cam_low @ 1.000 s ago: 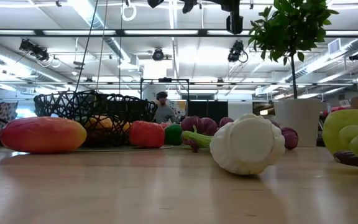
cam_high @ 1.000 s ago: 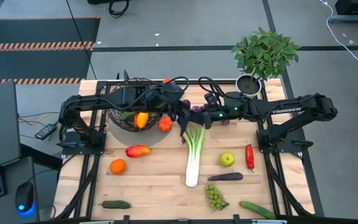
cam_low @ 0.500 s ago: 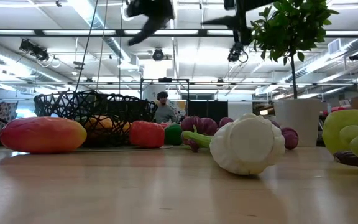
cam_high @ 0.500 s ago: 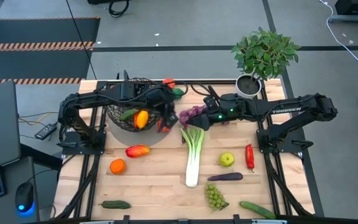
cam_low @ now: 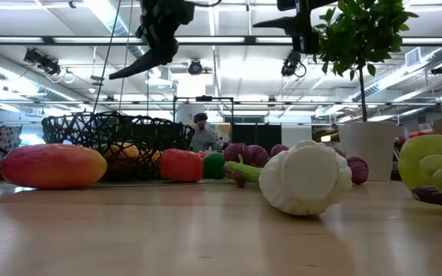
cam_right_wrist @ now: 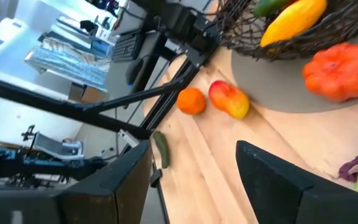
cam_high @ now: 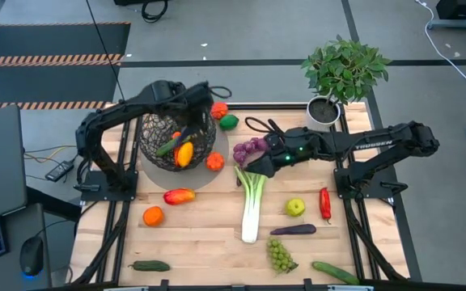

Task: Build produce basket
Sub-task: Put the violet eggplant into the wire basket

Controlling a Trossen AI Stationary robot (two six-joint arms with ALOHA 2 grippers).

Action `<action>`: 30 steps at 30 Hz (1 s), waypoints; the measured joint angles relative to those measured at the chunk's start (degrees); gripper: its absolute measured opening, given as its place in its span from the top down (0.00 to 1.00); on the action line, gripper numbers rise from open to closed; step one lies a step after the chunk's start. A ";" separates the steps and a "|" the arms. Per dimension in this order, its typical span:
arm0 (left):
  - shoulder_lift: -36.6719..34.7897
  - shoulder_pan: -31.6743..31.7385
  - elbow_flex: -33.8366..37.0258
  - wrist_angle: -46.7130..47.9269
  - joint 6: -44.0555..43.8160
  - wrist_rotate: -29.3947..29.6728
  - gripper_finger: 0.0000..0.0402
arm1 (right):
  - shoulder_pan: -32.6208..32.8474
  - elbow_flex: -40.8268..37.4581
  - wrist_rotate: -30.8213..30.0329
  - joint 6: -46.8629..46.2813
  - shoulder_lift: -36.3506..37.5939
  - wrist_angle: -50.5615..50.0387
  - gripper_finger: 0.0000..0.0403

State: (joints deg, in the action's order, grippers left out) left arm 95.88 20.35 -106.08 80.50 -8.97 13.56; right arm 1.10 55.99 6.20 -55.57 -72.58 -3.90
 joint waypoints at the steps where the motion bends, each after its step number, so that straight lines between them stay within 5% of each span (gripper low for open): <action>1: 0.00 0.97 0.00 0.50 0.97 0.00 0.62 | 0.32 0.00 0.02 -0.01 0.00 -0.01 0.41; 7: 0.39 7.59 1.55 2.16 5.81 -0.09 0.63 | 1.55 0.00 -2.50 -0.44 0.00 -0.04 0.41; 14: 0.22 14.39 11.88 3.64 9.42 -3.91 0.62 | 2.36 0.00 -4.52 -1.31 0.00 -0.04 0.41; 30: 0.09 16.10 20.90 -7.00 13.23 -4.19 0.58 | 2.40 -0.02 -7.23 -1.95 0.00 -0.04 0.41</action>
State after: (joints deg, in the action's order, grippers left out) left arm 95.96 36.45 -85.19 73.50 4.26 9.37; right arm 3.51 55.96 -1.04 -57.52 -72.58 -3.95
